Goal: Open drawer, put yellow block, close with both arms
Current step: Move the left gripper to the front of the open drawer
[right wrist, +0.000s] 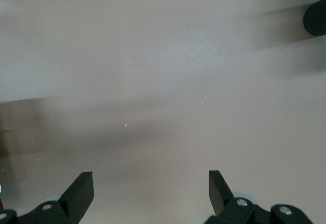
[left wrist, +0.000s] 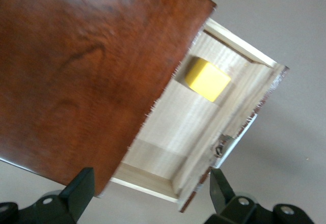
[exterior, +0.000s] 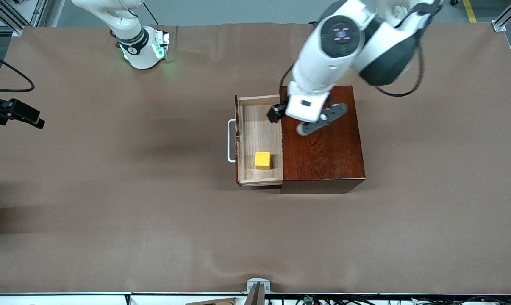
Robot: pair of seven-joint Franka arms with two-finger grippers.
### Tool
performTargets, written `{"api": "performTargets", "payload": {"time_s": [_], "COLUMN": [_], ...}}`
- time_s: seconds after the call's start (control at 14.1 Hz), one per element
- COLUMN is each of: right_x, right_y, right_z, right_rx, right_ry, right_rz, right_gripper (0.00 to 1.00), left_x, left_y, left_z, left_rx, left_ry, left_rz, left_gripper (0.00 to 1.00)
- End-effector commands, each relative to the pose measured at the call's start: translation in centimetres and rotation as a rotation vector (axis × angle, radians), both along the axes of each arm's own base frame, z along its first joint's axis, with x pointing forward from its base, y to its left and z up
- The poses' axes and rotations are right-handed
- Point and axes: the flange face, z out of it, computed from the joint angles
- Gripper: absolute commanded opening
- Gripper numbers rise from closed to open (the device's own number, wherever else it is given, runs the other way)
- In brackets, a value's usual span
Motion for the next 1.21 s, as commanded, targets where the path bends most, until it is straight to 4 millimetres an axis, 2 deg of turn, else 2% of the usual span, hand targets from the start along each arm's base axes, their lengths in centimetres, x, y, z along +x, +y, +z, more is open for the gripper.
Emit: {"api": "performTargets", "payload": {"time_s": [0.0,0.28,0.43,0.64,0.85,0.99,1.14], "right_x": [-0.5,-0.2,-0.1,-0.1,-0.1,-0.1,-0.1], "right_y": [0.3,-0.2,-0.2,-0.1,0.0,0.2,0.0], "right_z": [0.3,0.0,0.0,-0.7,-0.4,-0.1,-0.1], "right_rx": [-0.013,-0.013,-0.014,-0.014,-0.013,-0.015,-0.015], "right_ry": [-0.022,-0.033,-0.042,-0.044,-0.034,-0.036,-0.033], "right_rz": [0.001,0.005,0.005,0.008,0.008,0.008,0.005], "right_gripper": [1.00,1.00,1.00,1.00,1.00,1.00,1.00], "left_x": [0.2,-2.0,-2.4,-2.8,-4.9,-6.1,-6.2], "left_y": [-2.8,-9.5,-12.0,-14.5,-16.8,-17.8,-18.1], "left_z": [-0.5,-5.5,-8.0,-10.8,-13.7,-15.6,-16.9], "left_rx": [-0.019,-0.067,-0.072,-0.064,-0.019,0.022,0.033], "left_ry": [-0.021,0.003,0.006,0.016,-0.020,-0.023,-0.006], "left_rz": [0.089,0.273,0.362,0.495,0.580,0.701,0.832], "left_gripper": [1.00,1.00,1.00,1.00,1.00,1.00,1.00]}}
